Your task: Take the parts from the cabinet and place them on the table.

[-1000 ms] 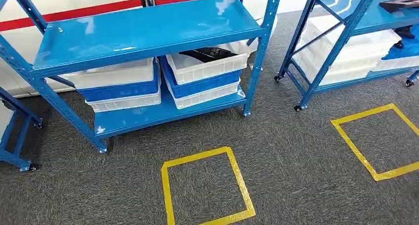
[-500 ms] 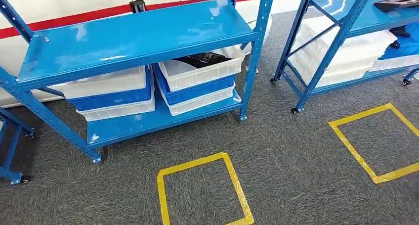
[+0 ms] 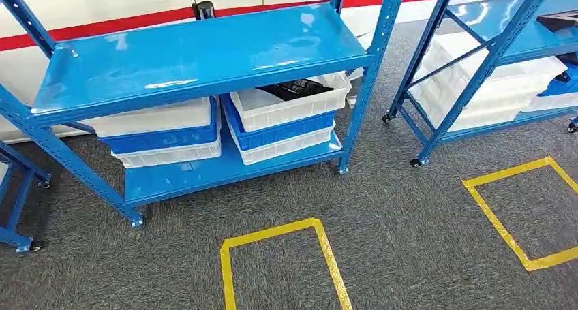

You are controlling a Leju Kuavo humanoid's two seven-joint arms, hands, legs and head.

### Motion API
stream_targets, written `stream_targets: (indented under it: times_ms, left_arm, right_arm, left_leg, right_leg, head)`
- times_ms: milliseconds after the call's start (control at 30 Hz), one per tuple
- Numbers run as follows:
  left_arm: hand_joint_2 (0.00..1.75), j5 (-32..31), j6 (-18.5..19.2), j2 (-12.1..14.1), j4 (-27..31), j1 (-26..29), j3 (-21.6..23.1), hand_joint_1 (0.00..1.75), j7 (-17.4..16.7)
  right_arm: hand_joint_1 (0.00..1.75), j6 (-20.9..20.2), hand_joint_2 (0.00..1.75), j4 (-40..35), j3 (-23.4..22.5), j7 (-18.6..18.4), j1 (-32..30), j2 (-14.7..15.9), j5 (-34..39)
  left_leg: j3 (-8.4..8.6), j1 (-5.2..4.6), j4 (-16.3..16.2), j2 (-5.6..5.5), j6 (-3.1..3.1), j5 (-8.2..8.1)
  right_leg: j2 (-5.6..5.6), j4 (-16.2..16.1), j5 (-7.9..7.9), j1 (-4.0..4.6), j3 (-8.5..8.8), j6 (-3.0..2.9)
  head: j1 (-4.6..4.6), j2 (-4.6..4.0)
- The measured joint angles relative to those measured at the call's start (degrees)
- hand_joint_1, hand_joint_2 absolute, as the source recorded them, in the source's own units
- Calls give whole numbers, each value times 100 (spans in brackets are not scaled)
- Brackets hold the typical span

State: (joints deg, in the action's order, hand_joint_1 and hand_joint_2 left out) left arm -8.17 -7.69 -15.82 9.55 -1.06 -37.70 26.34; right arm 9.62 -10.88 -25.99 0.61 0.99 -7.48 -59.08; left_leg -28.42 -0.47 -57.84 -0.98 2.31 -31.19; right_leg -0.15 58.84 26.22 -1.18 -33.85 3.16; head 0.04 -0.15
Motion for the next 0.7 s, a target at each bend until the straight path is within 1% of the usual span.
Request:
stream_targets:
  times_ms: [33,67,100,133,167,200,233,267,300,333,367,400,433,467,500,533,567,600,633,667,700]
  left_arm:
    - [0,4,0,0,7,-2,0,0,0]
    - [0,11,-2,0,11,-5,0,0,0]
    - [0,22,-2,0,13,-7,0,0,0]
    - [0,24,-4,0,22,-8,0,0,0]
    - [0,35,-7,-4,22,-11,0,0,0]
    - [0,37,-11,-7,22,-12,0,0,0]
    - [0,39,-15,-4,22,-11,0,0,0]
    - [0,46,-17,-2,22,-10,-2,0,0]
    - [0,48,-18,-4,22,0,-2,0,0]
    - [0,52,-17,-2,22,5,-9,0,-2]
    - [0,55,-17,-2,22,4,-11,0,-2]
    - [0,52,-17,-2,24,3,-15,0,-2]
    - [0,55,-17,-2,24,3,-18,0,-2]
    - [0,55,-18,-2,24,3,-22,0,-2]
    - [0,59,-17,-2,24,0,-31,0,-7]
    - [0,61,-17,-11,26,-6,-31,0,-7]
    - [0,65,-17,-11,26,-4,-39,0,-7]
    - [0,81,-20,-11,28,4,-48,0,-7]
    - [0,81,-20,-11,31,0,-68,0,-7]
    - [0,83,-24,-22,31,5,-74,0,-7]
    - [0,83,-24,-22,31,-2,-81,0,-7]
  right_arm:
    - [0,-2,0,0,0,0,0,0,-7]
    - [0,-2,0,0,0,2,0,2,-9]
    - [0,-2,0,0,0,0,-3,0,-17]
    - [0,-2,0,-2,-2,2,-3,-9,-20]
    - [0,-2,0,-2,-2,2,-7,-11,-22]
    - [0,-4,0,-2,-2,2,-6,-9,-24]
    - [0,-9,0,-2,-2,4,-2,-11,-28]
    - [0,-11,0,-2,-2,9,-1,-11,-42]
    - [0,-15,0,-2,-2,11,-1,-11,-48]
    - [0,-15,0,-2,-2,11,-3,-9,-59]
    - [0,-15,0,-2,-2,11,-13,-9,-63]
    - [0,-17,0,-2,-2,11,-15,-11,-70]
    - [0,-17,0,-2,-2,11,-12,-17,-76]
    - [0,-20,0,-2,-2,11,-9,-17,-79]
    - [0,-22,0,-2,-2,13,8,-17,-85]
    - [0,-22,0,-2,-2,13,13,-13,-87]
    - [0,-22,0,-2,-2,13,21,-11,-92]
    - [0,-22,0,-2,-2,13,32,-11,-94]
    - [0,-22,0,-7,-2,13,49,-13,-96]
    - [0,-22,0,-9,-2,15,46,-9,-107]
    - [0,-22,0,-9,-2,15,51,-9,-111]
  left_leg:
    - [26,2,13,11,-26,-20]
    - [42,23,32,14,-48,-26]
    - [54,32,42,19,-79,-42]
    - [68,61,2,26,-115,-88]
    - [-2,60,-194,54,-154,-184]
    - [-228,73,-616,58,-190,-391]
    - [-482,87,-1060,58,-216,-581]
    - [-768,98,-1507,58,-242,-724]
    - [-1003,113,-1795,59,-256,-725]
    - [-1100,126,-1787,61,-265,-572]
    - [-1055,138,-1513,71,-266,-289]
    - [-908,148,-1074,81,-258,38]
    - [-713,154,-548,89,-244,369]
    - [-604,158,-236,96,-223,487]
    - [-560,109,-179,98,-214,389]
    - [-563,98,-196,84,-172,377]
    - [-555,73,-193,80,-141,359]
    - [-550,53,-184,75,-96,342]
    - [-432,76,-95,61,-35,370]
    - [-366,91,-38,71,-1,387]
    - [-335,100,-20,86,54,379]
  right_leg:
    - [1,6,17,10,4,-52]
    - [4,14,34,30,2,-84]
    - [6,6,39,23,10,-124]
    - [18,-31,36,-71,58,-162]
    - [16,-37,67,-64,89,-211]
    - [8,-36,97,-59,117,-254]
    - [4,-36,120,-55,140,-282]
    - [2,-36,144,-50,159,-312]
    - [7,-36,178,-50,188,-312]
    - [17,-36,215,-52,233,-302]
    - [25,-36,256,-59,291,-286]
    - [34,-36,297,-64,358,-267]
    - [38,-36,343,-67,425,-244]
    - [37,-42,384,-66,415,-215]
    - [36,-31,425,13,428,-160]
    - [35,-59,439,-4,432,-122]
    - [31,-78,454,-11,452,-97]
    - [25,-113,459,-24,480,-63]
    - [12,-126,488,13,539,-12]
    - [3,-10,528,-30,530,-7]
    - [8,311,656,-13,369,-40]
  head:
    - [-17,0]
    - [-22,0]
    - [-13,0]
    - [-24,0]
    - [-35,0]
    - [-44,0]
    - [-41,0]
    - [-37,0]
    - [-44,0]
    - [-39,0]
    - [-44,0]
    - [-41,0]
    - [-44,0]
    - [-55,0]
    - [-46,0]
    - [-55,0]
    - [-46,0]
    - [-55,0]
    - [-54,0]
    - [-37,0]
    - [-30,0]
